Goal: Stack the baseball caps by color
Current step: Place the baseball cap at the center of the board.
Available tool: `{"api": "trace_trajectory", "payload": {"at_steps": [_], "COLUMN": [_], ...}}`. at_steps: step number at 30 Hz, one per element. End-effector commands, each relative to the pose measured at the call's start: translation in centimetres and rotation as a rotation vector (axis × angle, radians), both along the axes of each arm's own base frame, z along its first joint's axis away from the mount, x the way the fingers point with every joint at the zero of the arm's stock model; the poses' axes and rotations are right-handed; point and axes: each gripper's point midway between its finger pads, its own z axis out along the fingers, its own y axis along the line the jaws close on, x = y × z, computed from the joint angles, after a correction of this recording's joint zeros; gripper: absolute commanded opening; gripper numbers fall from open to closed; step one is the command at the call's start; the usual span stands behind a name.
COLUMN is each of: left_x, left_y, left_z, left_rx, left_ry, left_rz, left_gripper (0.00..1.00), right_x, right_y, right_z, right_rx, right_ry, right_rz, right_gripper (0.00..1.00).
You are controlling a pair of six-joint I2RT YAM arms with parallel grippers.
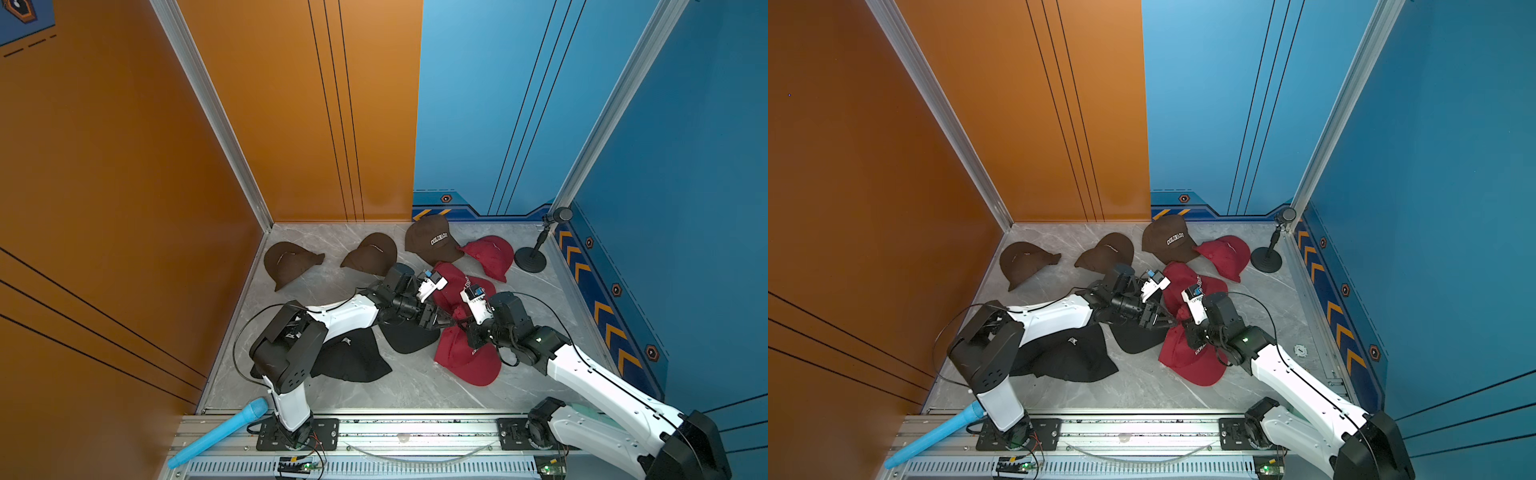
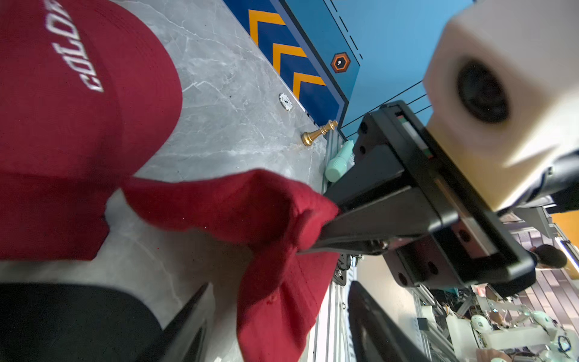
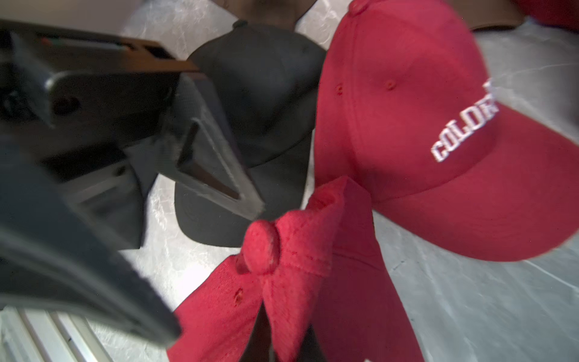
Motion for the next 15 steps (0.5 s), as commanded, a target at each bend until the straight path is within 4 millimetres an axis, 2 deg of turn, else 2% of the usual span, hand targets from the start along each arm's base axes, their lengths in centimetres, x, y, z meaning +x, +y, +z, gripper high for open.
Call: {"api": "trace_trajectory", "payload": {"at_steps": [1, 2, 3, 7, 10, 12, 15], "left_x": [2.0, 2.5, 3.1, 4.7, 5.3, 5.2, 5.1], "left_y": [2.6, 3.3, 4.3, 7.7, 9.8, 11.3, 13.9], "left_z": [3.2, 3.8, 4.3, 5.6, 5.8, 5.0, 4.6], "left_rx": [0.034, 0.043, 0.062, 0.149, 0.222, 0.276, 0.350], "left_ry": [-0.132, -0.154, -0.182, -0.289, -0.354, -0.391, -0.459], "left_rz": [0.095, 0.124, 0.168, 0.304, 0.402, 0.464, 0.567], "left_gripper": [0.91, 0.97, 0.98, 0.98, 0.98, 0.98, 0.98], "right_x": [0.4, 0.3, 0.3, 0.4, 0.4, 0.4, 0.8], "right_y": [-2.1, -2.6, -3.2, -6.7, -10.7, -12.9, -14.7], "right_z": [1.0, 1.1, 1.4, 3.1, 4.0, 3.7, 2.5], "right_rx": [-0.060, -0.080, -0.097, -0.169, -0.243, -0.288, -0.304], "right_ry": [0.026, 0.035, 0.039, 0.019, -0.015, -0.020, -0.003], "right_rz": [-0.131, -0.164, -0.202, -0.420, -0.635, -0.743, -0.826], "right_gripper": [0.00, 0.00, 0.00, 0.00, 0.00, 0.00, 0.00]}}
